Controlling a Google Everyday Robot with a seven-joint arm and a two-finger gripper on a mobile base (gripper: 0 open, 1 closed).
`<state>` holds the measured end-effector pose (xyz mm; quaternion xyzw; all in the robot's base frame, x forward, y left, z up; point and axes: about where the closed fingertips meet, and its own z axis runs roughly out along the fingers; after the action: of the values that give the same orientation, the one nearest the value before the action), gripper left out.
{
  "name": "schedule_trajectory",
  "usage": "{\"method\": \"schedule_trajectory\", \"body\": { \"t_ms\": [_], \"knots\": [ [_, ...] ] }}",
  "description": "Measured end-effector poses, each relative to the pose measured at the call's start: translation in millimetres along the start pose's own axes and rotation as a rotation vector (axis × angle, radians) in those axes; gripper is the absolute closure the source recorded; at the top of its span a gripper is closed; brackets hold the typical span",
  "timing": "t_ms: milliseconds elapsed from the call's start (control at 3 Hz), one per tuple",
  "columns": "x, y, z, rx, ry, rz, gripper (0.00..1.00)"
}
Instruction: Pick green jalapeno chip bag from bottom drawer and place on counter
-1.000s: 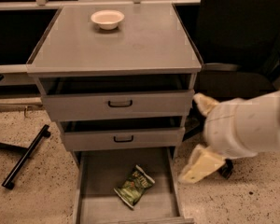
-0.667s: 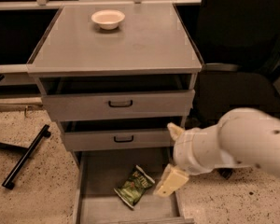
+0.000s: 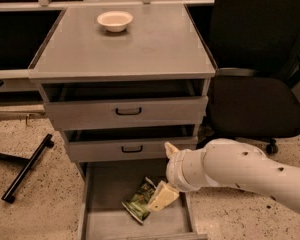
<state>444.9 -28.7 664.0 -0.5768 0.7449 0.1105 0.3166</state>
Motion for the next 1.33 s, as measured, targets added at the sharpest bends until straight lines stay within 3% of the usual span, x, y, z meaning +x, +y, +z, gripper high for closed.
{"method": "schedule_trajectory", "body": {
  "t_ms": [667, 1000, 1333],
  "knots": [
    [1.6, -2.0, 9.1, -0.001, -0.014, -0.004, 0.0],
    [0.5, -37.5, 46.7, 0.024, -0.068, -0.04, 0.0],
    [43.4, -55.7, 127.8, 0.022, -0.053, -0.013, 0.0]
  ]
}}
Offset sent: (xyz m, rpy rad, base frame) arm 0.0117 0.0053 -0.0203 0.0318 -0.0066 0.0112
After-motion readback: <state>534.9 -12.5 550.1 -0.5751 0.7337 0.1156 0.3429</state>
